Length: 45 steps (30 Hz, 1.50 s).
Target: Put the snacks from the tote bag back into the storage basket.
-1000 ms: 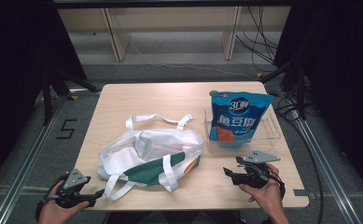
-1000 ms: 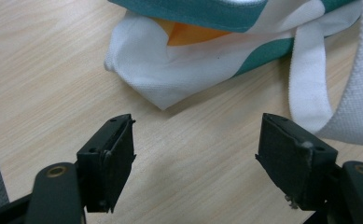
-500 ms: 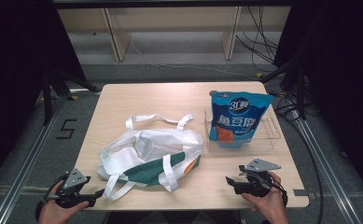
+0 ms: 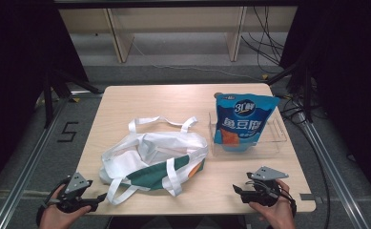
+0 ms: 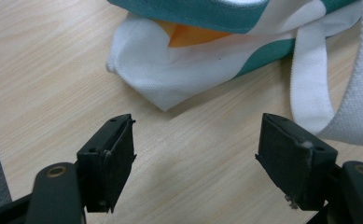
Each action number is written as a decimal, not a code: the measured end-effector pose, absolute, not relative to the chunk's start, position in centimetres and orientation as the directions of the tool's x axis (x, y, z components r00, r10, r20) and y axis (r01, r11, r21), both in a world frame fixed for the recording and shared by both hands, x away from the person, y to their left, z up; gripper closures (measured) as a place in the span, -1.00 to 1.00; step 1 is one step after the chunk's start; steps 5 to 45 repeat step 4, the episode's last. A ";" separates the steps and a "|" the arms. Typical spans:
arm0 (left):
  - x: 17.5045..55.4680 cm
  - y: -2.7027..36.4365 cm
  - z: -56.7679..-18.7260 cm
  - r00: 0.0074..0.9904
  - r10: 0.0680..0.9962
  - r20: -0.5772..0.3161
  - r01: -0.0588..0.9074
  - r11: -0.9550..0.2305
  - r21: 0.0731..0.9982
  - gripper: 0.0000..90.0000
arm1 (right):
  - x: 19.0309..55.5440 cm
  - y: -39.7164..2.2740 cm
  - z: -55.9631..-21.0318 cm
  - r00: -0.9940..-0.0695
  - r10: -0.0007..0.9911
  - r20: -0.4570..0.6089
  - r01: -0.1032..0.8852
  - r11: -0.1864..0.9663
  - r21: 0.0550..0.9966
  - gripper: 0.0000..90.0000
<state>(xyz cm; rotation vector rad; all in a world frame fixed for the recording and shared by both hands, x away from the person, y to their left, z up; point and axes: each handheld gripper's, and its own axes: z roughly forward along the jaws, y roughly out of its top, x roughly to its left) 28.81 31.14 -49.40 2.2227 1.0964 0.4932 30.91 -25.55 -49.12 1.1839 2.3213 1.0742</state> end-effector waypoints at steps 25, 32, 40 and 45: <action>28.8 31.3 -49.3 0.591 0.803 0.076 0.575 -0.486 0.659 -0.41 | 30.8 -25.4 -49.1 -0.596 0.801 0.064 0.571 0.367 0.734 -0.36; 28.8 31.3 -49.3 0.591 0.803 0.076 0.575 -0.486 0.659 -0.41 | 30.8 -25.4 -49.1 -0.596 0.801 0.064 0.571 0.367 0.734 -0.36; 28.8 31.3 -49.3 0.591 0.803 0.076 0.575 -0.486 0.659 -0.41 | 30.8 -25.4 -49.1 -0.596 0.801 0.064 0.571 0.367 0.734 -0.36; 28.8 31.3 -49.3 0.591 0.803 0.076 0.575 -0.486 0.659 -0.41 | 30.8 -25.4 -49.1 -0.596 0.801 0.064 0.571 0.367 0.734 -0.36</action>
